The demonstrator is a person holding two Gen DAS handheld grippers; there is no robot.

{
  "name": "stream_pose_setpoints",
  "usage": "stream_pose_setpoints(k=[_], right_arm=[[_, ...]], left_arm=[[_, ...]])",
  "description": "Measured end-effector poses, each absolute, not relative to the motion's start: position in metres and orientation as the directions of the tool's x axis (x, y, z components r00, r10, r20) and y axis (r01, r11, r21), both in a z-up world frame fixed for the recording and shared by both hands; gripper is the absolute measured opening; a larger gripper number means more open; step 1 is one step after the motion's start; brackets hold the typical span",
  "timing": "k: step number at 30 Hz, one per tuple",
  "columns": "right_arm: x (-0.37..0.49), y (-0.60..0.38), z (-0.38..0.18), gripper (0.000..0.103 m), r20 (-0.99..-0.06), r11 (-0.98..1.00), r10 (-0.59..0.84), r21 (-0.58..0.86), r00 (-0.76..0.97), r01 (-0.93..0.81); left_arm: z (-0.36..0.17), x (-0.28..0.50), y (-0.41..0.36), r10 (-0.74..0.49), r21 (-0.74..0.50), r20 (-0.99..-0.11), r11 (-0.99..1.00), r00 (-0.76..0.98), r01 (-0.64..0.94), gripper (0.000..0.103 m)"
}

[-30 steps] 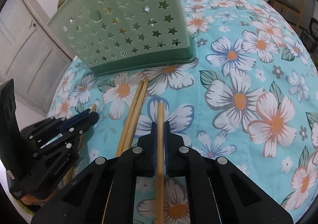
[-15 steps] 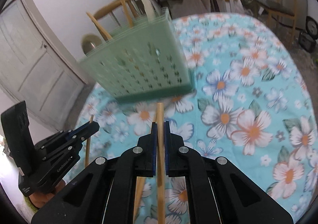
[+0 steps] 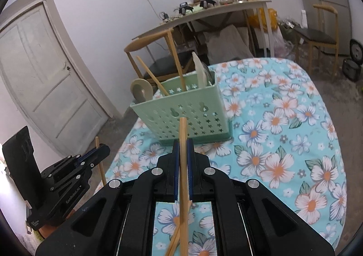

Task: Organize utensils
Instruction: 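Lift both held chopsticks up above the green basket with both tools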

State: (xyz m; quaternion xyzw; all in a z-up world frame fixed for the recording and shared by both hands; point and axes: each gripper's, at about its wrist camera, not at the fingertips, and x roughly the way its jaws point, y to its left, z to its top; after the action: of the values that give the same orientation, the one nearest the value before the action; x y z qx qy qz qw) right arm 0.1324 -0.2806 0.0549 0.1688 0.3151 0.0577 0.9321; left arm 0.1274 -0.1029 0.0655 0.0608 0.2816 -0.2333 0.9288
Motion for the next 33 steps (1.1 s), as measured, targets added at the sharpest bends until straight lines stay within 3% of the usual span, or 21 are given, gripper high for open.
stream_pose_setpoints(k=[33], right_arm=[[0.124, -0.274, 0.062, 0.005, -0.526, 0.917, 0.285, 0.394, 0.801, -0.068]], left_arm=[[0.085, 0.103, -0.1, -0.355, 0.057, -0.491, 0.898, 0.795, 0.436, 0.005]])
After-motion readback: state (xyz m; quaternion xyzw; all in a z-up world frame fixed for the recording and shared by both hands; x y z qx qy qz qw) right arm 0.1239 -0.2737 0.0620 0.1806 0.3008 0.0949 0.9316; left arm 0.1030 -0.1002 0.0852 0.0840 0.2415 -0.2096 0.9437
